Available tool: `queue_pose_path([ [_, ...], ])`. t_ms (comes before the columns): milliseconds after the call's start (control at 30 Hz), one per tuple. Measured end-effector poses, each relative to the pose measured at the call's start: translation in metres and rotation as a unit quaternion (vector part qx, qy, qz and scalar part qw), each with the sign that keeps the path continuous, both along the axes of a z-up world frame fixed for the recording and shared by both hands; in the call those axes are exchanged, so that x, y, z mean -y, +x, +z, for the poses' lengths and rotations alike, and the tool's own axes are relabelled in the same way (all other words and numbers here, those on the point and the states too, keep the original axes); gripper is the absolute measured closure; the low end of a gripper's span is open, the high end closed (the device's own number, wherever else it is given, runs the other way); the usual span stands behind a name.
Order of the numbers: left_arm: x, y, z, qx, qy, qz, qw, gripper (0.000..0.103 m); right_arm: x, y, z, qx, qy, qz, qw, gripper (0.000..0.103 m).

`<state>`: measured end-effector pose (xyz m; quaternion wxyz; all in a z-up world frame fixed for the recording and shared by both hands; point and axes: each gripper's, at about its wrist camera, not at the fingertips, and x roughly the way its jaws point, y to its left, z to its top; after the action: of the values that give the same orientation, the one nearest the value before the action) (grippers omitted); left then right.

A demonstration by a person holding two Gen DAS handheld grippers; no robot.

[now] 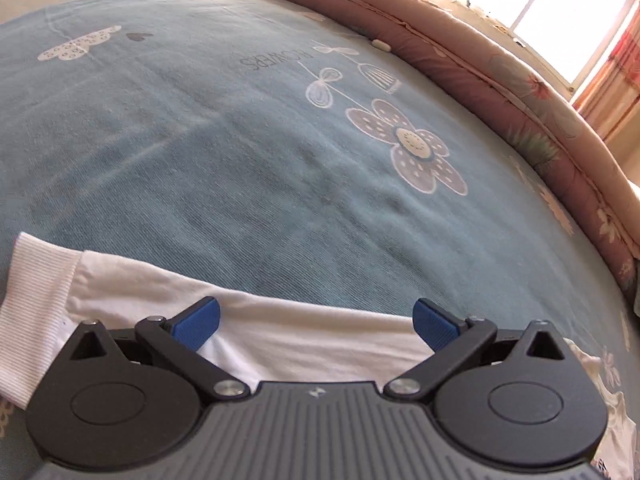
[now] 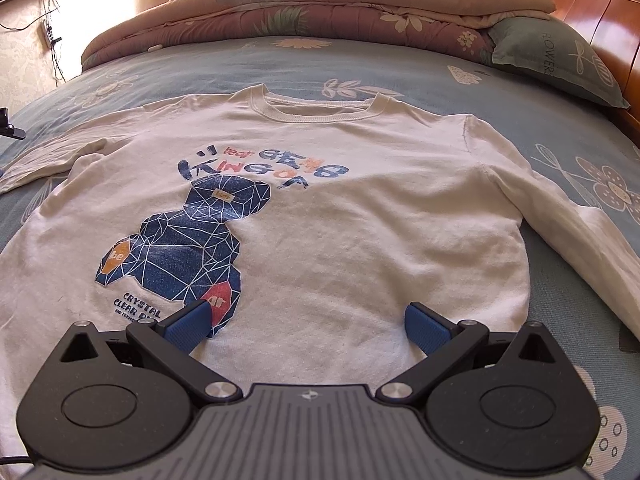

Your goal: Fold clothes

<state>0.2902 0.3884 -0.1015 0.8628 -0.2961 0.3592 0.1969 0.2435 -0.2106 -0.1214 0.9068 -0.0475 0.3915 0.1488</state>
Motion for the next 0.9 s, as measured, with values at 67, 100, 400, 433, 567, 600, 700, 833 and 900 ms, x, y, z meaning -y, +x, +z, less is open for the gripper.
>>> queue_pose_path([
  [67,-0.007,0.002,0.008,-0.009,0.0,0.028,0.9996,0.001,0.0,0.0,0.0,0.001,0.0,0.0,1.0,0.0],
  [100,-0.007,-0.001,0.013,-0.007,0.001,0.036,0.9993,0.001,0.0,0.0,0.0,0.001,0.0,0.0,1.0,0.0],
  [400,-0.002,-0.04,-0.002,0.0,-0.005,0.01,0.9999,0.001,0.0,-0.001,0.0,0.001,0.0,-0.001,1.0,0.0],
  [433,-0.006,-0.045,-0.002,0.01,0.009,0.023,0.9996,0.001,0.0,-0.001,0.0,0.001,0.0,-0.001,1.0,0.0],
  [567,-0.027,-0.057,0.003,0.002,0.003,0.092,0.9958,0.002,0.0,-0.001,0.0,0.002,0.0,-0.002,1.0,0.0],
  [600,-0.027,-0.06,0.006,0.009,-0.009,0.097,0.9952,0.002,0.0,-0.001,0.0,0.001,0.0,-0.002,1.0,0.0],
  [700,-0.013,-0.065,0.011,0.022,-0.022,0.063,0.9975,0.001,0.0,-0.001,0.001,0.001,-0.001,-0.002,1.0,0.0],
  [833,0.011,-0.07,0.005,0.017,-0.026,0.023,0.9993,0.001,0.0,-0.001,0.001,0.0,-0.001,-0.003,1.0,0.0],
  [900,0.019,-0.074,0.0,0.013,-0.019,0.02,0.9995,0.001,0.0,-0.001,0.001,-0.001,-0.001,-0.003,1.0,0.0],
])
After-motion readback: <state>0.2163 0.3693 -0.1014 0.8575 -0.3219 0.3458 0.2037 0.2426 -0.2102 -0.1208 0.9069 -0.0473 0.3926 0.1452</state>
